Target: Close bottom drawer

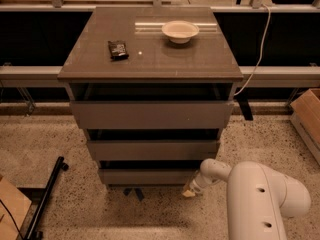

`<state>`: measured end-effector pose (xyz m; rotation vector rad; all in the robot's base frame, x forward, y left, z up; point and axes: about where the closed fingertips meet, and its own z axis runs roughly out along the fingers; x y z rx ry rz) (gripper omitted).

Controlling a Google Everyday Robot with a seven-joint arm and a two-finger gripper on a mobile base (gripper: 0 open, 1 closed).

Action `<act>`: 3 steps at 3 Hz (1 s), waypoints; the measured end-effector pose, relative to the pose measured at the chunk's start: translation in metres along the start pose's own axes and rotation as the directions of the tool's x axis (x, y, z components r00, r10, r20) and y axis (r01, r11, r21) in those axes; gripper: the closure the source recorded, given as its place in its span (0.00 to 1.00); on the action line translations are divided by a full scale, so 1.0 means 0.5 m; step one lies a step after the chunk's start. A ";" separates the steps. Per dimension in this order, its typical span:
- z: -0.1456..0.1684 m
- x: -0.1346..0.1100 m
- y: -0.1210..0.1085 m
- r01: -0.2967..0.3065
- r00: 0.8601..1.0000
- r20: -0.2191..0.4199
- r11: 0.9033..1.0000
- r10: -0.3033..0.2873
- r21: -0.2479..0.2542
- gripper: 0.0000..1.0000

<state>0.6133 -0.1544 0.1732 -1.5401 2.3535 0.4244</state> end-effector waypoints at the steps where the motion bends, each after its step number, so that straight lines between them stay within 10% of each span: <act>1: 0.004 0.000 0.004 0.000 1.000 -0.001 1.000 0.000 -0.004 0.04; 3: 0.007 0.001 0.006 0.000 1.000 -0.001 1.000 0.000 -0.006 0.00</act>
Offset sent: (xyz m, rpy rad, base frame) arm -0.0018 0.0014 -0.0018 0.0011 0.0035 0.0017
